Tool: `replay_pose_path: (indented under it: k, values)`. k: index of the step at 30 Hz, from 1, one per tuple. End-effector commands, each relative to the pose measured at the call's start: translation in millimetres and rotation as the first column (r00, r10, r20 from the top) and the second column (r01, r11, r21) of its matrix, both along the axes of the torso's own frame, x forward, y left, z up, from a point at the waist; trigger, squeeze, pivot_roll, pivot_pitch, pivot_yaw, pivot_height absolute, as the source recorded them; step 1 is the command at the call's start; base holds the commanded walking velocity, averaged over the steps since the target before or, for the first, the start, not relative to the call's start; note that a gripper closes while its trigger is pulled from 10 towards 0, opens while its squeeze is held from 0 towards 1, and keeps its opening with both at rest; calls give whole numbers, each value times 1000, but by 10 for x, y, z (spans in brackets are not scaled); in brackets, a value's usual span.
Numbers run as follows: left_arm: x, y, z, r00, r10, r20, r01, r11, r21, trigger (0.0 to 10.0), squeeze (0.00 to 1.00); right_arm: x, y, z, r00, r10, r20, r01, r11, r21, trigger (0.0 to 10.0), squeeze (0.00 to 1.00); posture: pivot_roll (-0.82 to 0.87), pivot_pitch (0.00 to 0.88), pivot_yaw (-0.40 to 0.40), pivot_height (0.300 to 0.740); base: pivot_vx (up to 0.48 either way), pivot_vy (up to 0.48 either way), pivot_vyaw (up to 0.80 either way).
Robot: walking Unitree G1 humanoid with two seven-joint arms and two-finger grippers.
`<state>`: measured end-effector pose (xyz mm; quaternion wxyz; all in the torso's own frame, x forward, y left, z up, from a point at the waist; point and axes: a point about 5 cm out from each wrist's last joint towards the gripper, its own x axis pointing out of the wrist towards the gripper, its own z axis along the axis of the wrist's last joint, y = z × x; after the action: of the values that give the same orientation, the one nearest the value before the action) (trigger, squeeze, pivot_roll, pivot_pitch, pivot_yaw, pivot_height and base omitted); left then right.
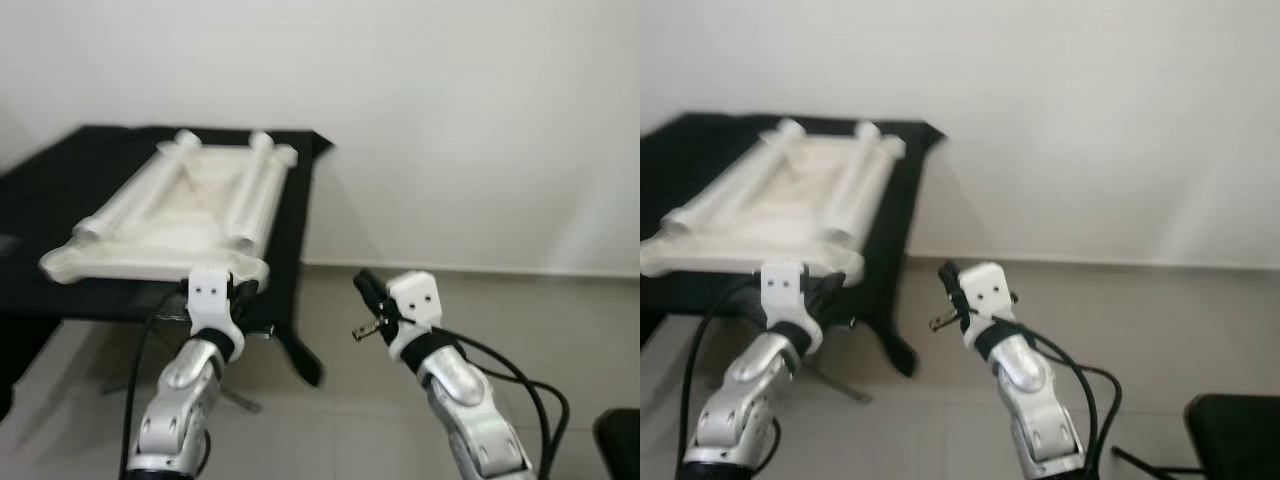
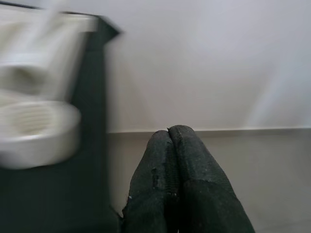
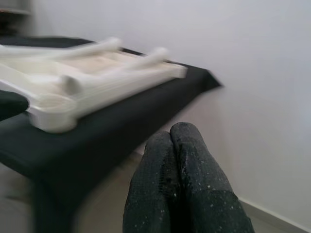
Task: Building children table
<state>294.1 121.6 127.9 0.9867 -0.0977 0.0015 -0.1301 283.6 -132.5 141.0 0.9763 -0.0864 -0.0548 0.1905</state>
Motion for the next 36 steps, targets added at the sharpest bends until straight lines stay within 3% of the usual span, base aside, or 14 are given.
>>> replay_pose_path:
  k: [1,8,23,29,36]
  values:
    - [7,64,-7,1000,12,-9,-11,1000,14,10000,0,-11,64,6,1000,23,-3,-23,1000,10,10000,0,-112,0,9,740,0,0,0]
    - [12,59,-8,1000,-2,-13,2,999,39,10000,0,-2,65,6,1000,21,-5,-21,1000,10,10000,0,-113,0,9,740,0,0,0]
    - [13,61,4,1000,-8,-8,8,1000,29,10000,0,14,51,-1,1000,11,-11,-10,1000,9,10000,0,-118,0,9,740,360,0,0]
    - [15,63,11,1000,-14,-6,14,999,33,10000,0,21,44,6,1000,1,-8,0,1000,19,10000,0,-118,0,13,740,328,0,-800]
    - [22,64,21,1000,-25,-2,25,999,36,10000,0,28,53,14,1000,1,-3,-1,1000,23,10000,0,-117,0,18,740,316,0,0]
